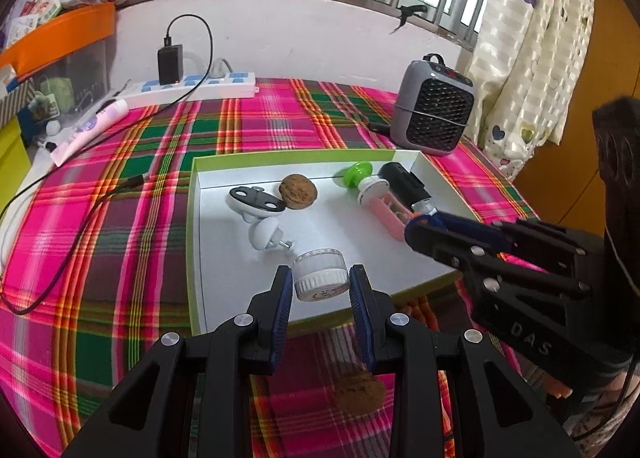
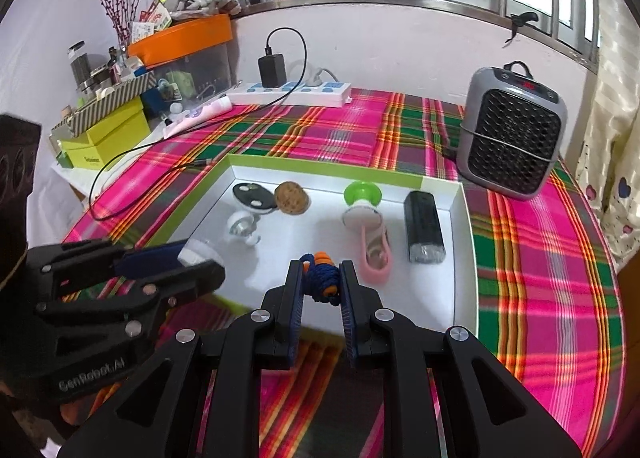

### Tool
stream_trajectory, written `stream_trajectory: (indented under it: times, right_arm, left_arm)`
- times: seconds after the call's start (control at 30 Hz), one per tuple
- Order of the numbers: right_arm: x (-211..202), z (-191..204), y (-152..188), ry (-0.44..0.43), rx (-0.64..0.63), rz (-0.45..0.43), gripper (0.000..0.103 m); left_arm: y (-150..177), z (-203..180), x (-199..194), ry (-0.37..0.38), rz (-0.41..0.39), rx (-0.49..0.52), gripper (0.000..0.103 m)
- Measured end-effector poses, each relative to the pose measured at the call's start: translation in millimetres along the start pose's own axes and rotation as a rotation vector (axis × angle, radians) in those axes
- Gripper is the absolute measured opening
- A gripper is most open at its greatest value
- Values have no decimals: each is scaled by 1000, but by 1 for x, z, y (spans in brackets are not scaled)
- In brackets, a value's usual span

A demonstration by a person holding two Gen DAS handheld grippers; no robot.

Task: Organize objects
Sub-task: 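Carry the white jar into the tray with the left tool while the right tool carries the blue toy there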

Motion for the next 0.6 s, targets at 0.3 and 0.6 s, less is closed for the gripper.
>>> stream_trajectory:
  times: [0.3, 0.6]
  right_arm:
    - [25, -2, -26, 17, -30, 4, 19]
    - [52, -4, -40, 23, -48, 39, 19]
  left_arm:
    - [-5, 4, 14, -14, 16, 6, 27]
    - [-5, 9, 27, -28, 37, 7, 27]
Point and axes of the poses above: each gripper's, at about its wrist camera, not at the fingertips, and x roughly the way its jaws point, z to its left, y to its underside, the point moved 1 cm from there along x, roughly the way its jaws point, and after that the axes turned 2 degrees about -y, right-handed, at the moved point
